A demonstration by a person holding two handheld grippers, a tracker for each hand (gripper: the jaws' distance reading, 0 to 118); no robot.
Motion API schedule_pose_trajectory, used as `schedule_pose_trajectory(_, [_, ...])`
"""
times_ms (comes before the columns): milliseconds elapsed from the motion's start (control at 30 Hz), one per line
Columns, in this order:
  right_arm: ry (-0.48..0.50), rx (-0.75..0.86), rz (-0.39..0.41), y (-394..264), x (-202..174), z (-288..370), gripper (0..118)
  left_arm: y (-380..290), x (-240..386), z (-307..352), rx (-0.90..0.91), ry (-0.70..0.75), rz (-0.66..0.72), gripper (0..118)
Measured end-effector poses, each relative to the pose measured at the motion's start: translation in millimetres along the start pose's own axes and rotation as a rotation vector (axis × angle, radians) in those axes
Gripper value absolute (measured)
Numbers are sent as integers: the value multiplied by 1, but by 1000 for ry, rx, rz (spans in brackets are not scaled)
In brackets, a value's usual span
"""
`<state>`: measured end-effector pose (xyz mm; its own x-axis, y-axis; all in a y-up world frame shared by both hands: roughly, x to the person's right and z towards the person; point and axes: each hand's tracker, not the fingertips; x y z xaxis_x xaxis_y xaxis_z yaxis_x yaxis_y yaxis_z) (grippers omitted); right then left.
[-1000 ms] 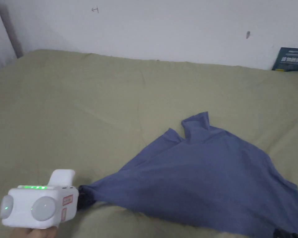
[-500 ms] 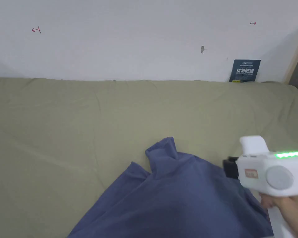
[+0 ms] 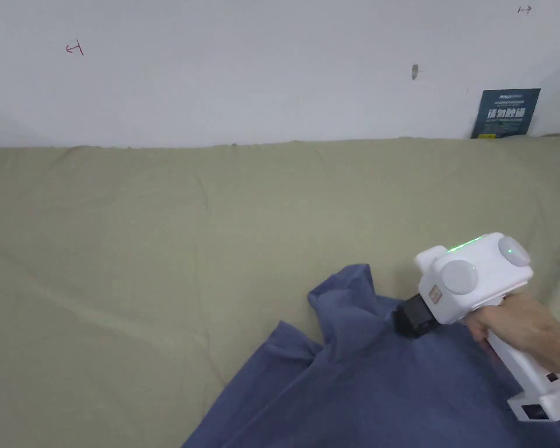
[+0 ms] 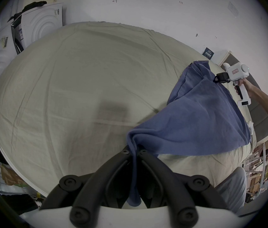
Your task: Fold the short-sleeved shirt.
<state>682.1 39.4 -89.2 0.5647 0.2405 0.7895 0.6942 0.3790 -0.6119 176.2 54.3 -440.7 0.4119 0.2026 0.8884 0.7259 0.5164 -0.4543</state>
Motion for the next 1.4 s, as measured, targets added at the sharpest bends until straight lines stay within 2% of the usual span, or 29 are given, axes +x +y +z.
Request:
schedule_pose_trajectory(67, [22, 0, -6, 0, -3, 9, 110, 1, 1, 0, -4, 4, -6, 0])
schedule_pose_trajectory(100, [95, 1, -26, -1, -4, 15, 90, 0, 1, -1, -5, 8, -15, 0])
schedule_pose_trajectory(133, [152, 17, -41, -2, -6, 25, 60, 0, 2, -2, -7, 11, -19, 0])
schedule_pose_trajectory(167, [96, 63, -30, -3, -11, 35, 17, 0, 2, -2, -9, 16, -25, 0])
schedule_pose_trajectory(200, [7, 90, 31, -5, -17, 46, 2, 0, 3, -2, -10, 20, -27, 0])
schedule_pose_trajectory(233, [41, 103, 56, -8, -19, 57, 2, 1, 5, -2, -18, 25, -30, 0])
schedule_pose_trajectory(267, [62, 90, 34, -12, -18, 70, 2, 1, 8, -1, -21, 34, -42, 0])
schedule_pose_trajectory(367, [40, 172, 31, -30, -10, 120, 2, 0, 13, 2, -20, 53, -57, 0])
schedule_pose_trajectory(533, [77, 277, -50, -77, 23, 217, 2, 9, 23, 26, 57, 63, -27, 0])
schedule_pose_trajectory(633, [68, 377, -96, -108, 40, 278, 2, 30, 34, 50, 123, 10, 15, 0])
schedule_pose_trajectory(800, [-21, 515, -91, -158, 44, 387, 2, 83, 73, 111, 262, -43, -13, 0])
schedule_pose_trajectory(900, [-59, 584, -127, -172, 65, 437, 2, 118, 97, 149, 331, -16, -82, 0])
schedule_pose_trajectory(1033, [-81, 681, -197, -187, 93, 499, 2, 160, 122, 203, 417, 29, -97, 0])
schedule_pose_trajectory(1133, [-136, 738, -207, -195, 107, 536, 2, 180, 140, 250, 469, 45, -130, 0])
schedule_pose_trajectory(1400, [-85, 840, -347, -185, 135, 575, 2, 233, 162, 336, 553, 89, -174, 0])
